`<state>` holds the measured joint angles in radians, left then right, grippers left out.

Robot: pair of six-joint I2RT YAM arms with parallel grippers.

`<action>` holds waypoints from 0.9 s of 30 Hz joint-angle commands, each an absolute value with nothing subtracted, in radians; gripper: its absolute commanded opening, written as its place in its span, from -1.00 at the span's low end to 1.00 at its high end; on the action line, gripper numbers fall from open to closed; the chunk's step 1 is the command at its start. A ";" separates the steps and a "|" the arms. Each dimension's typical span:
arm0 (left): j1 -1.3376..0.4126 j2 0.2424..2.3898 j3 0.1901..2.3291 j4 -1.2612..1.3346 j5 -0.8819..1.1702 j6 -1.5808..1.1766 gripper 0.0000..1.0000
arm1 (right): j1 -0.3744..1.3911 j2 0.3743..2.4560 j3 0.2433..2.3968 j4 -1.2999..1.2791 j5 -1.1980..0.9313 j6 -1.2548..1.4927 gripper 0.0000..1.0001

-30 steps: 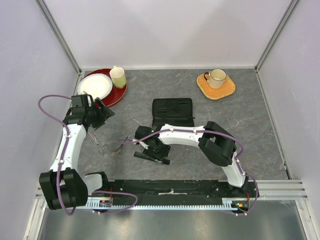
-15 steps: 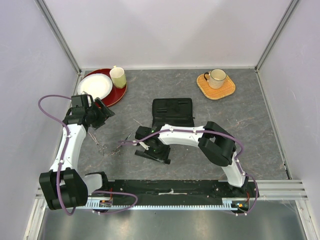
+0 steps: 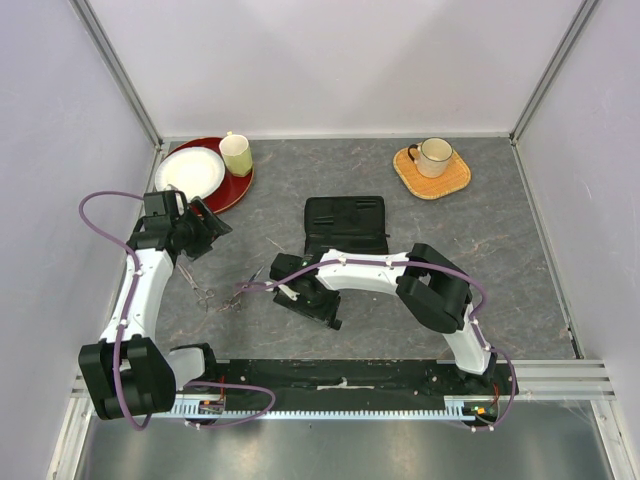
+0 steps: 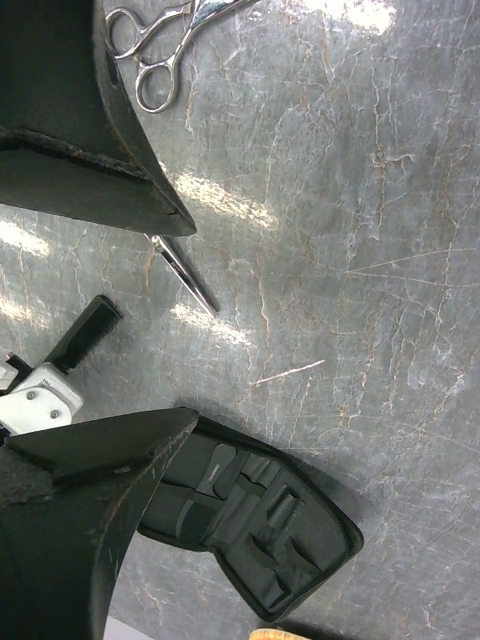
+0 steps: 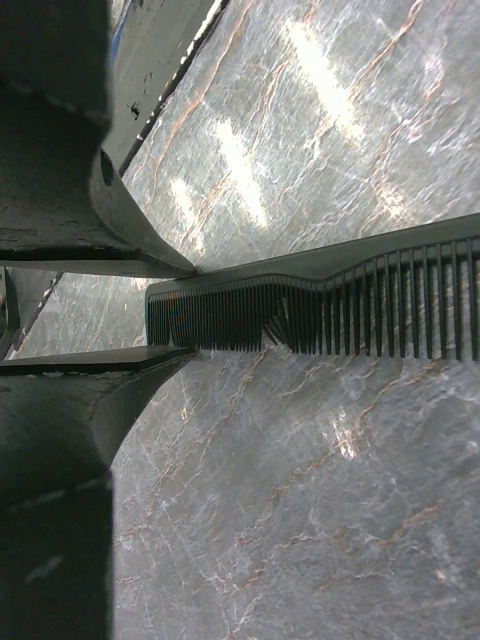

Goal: Sort the hair-cutting tools

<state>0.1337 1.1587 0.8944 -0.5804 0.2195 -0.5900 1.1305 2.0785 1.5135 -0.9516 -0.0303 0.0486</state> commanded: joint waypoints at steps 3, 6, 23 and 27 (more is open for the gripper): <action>0.137 1.155 0.891 -0.545 0.248 -0.551 0.52 | 1.149 2.072 1.534 -0.948 -0.051 0.077 -0.26; 0.140 1.155 0.888 -0.545 0.247 -0.552 0.52 | 1.149 2.065 1.546 -0.956 -0.038 0.080 -0.26; 0.138 1.152 0.867 -0.548 0.264 -0.552 0.52 | 1.143 2.028 1.623 -1.005 0.040 0.101 -0.28; 0.138 1.149 0.838 -0.558 0.271 -0.554 0.52 | 1.138 2.014 1.628 -1.008 0.058 0.106 -0.28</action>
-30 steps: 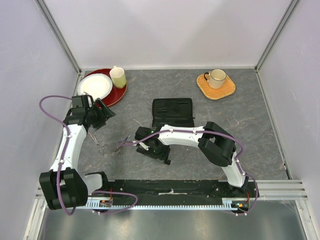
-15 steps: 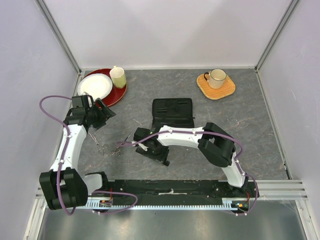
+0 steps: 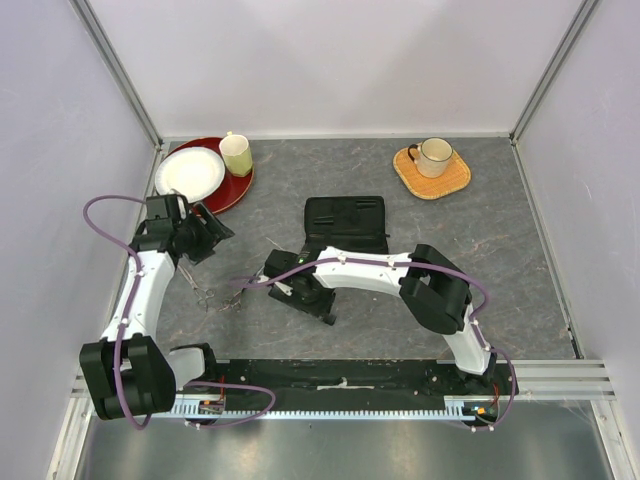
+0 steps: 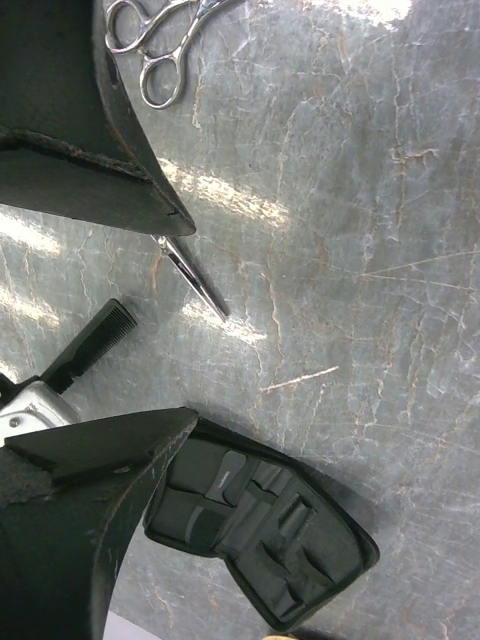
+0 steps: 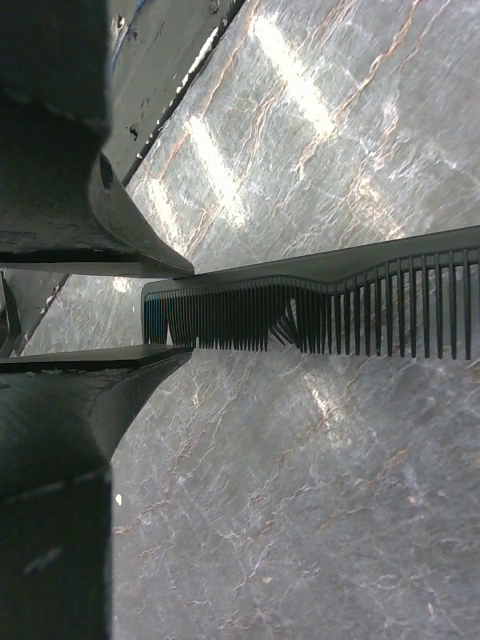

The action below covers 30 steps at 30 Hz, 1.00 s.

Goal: Sort the hair-cutting tools

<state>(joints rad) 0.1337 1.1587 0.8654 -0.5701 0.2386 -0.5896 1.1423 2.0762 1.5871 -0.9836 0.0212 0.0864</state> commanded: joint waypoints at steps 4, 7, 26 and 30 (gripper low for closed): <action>0.138 1.149 0.804 -0.555 0.319 -0.555 0.53 | 1.126 1.996 1.631 -1.011 0.081 0.117 -0.29; 0.140 1.135 0.758 -0.526 0.415 -0.548 0.53 | 1.120 1.977 1.632 -1.015 0.090 0.121 -0.29; 0.112 1.045 0.414 0.090 0.850 -0.839 0.58 | 1.068 1.930 1.749 -0.950 0.077 0.265 -0.31; 0.094 1.031 0.365 0.207 0.865 -0.894 0.58 | 1.068 1.922 1.764 -0.923 0.029 0.290 -0.31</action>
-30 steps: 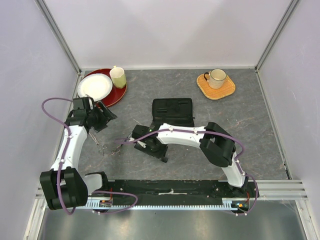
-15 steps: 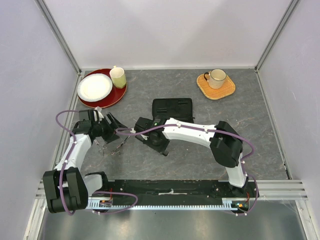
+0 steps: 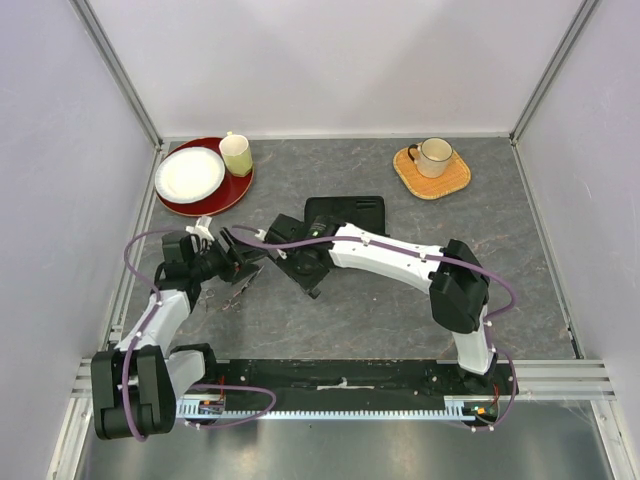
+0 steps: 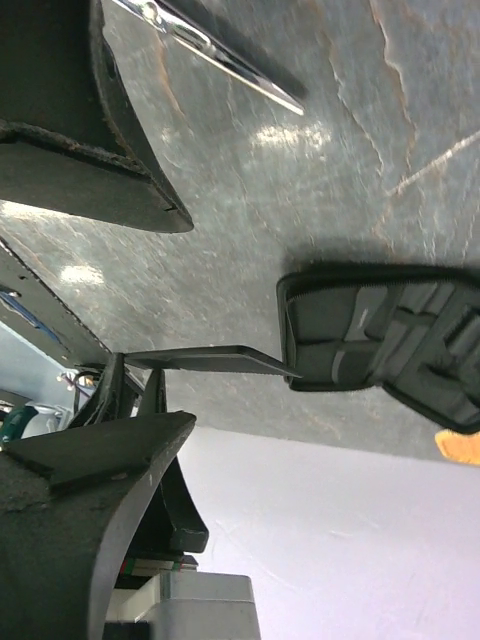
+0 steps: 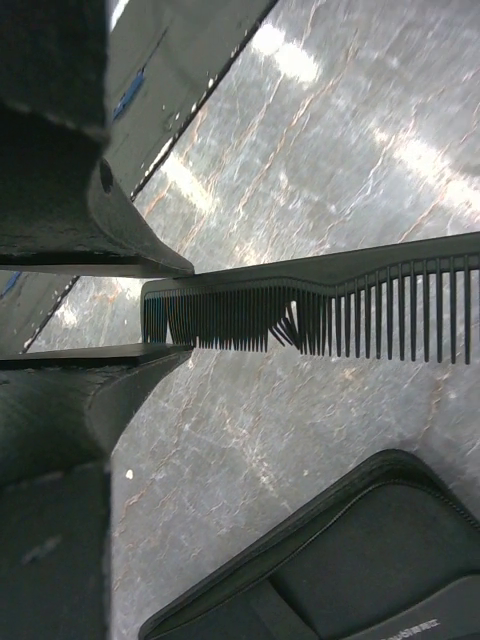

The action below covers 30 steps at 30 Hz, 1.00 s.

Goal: Sort the hair-cutting tools

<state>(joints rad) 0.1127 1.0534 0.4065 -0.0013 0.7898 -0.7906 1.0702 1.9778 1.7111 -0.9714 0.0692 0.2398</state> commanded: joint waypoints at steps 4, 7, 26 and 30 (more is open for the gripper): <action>0.042 1.023 0.347 0.325 0.842 -0.939 0.59 | 1.063 1.921 1.776 -0.910 0.003 0.311 -0.31; -0.023 1.043 0.359 0.331 0.793 -0.933 0.55 | 1.062 1.916 1.784 -0.900 -0.047 0.319 -0.31; -0.084 1.040 0.535 0.138 0.716 -0.802 -0.95 | 1.049 1.795 1.756 -0.831 0.109 0.442 0.96; -0.084 1.029 0.610 0.057 0.718 -0.773 -0.95 | 1.025 1.723 1.756 -0.792 0.152 0.492 0.96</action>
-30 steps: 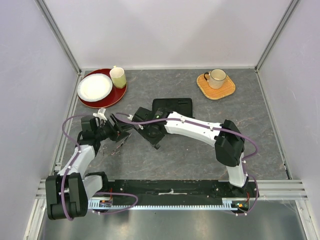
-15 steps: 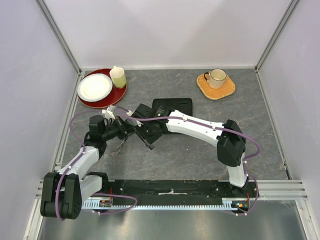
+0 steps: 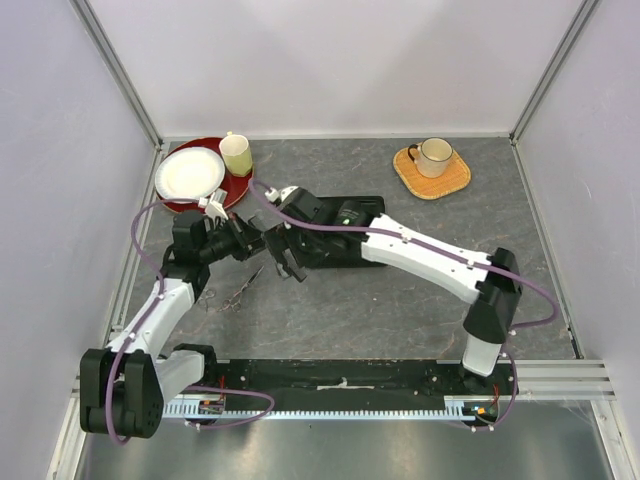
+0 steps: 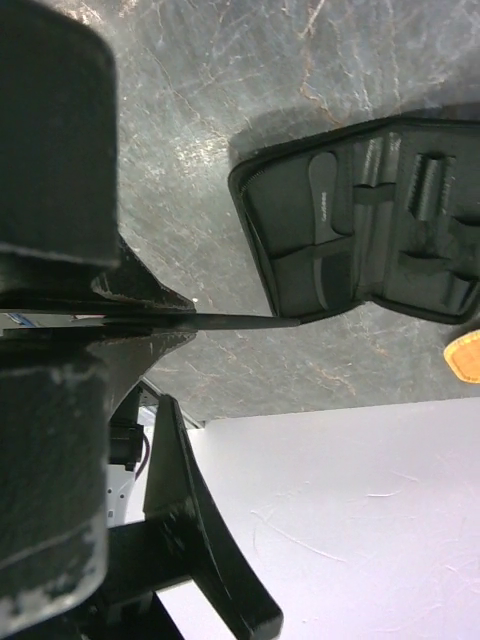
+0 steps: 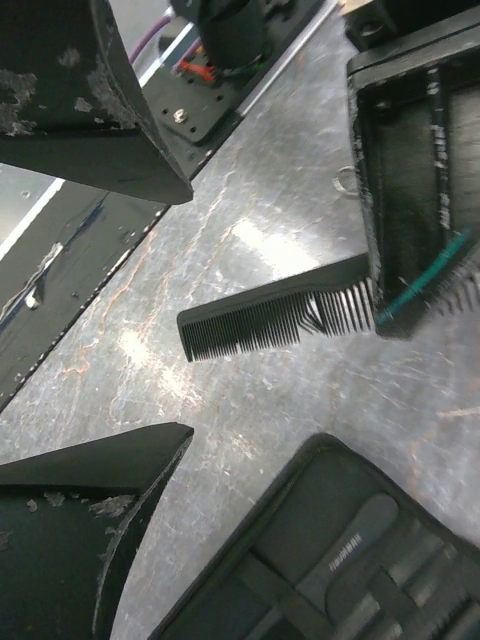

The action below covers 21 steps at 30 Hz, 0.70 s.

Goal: Sort the hair-cutting tools

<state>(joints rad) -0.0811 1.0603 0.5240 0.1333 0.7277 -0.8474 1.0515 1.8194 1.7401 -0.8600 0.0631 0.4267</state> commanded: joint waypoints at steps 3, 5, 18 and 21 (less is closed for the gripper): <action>-0.084 1.025 0.696 0.006 0.718 -0.759 -0.95 | 1.002 1.665 1.746 -0.755 0.179 0.540 0.96; -0.084 1.022 0.765 -0.031 0.726 -0.758 -0.95 | 0.993 1.629 1.723 -0.717 0.202 0.583 0.96; -0.084 1.069 1.209 -0.138 0.595 -0.968 -0.95 | 0.940 1.310 1.497 -0.306 0.223 0.635 0.96; -0.089 1.086 1.288 -0.106 0.569 -1.034 -0.95 | 0.939 1.279 1.468 -0.244 0.219 0.679 0.96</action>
<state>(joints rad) -0.0811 1.0645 1.1893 -0.1211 0.6205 -0.9081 0.9421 1.3186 1.5051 -0.4232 0.2321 0.6266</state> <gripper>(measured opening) 0.050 0.979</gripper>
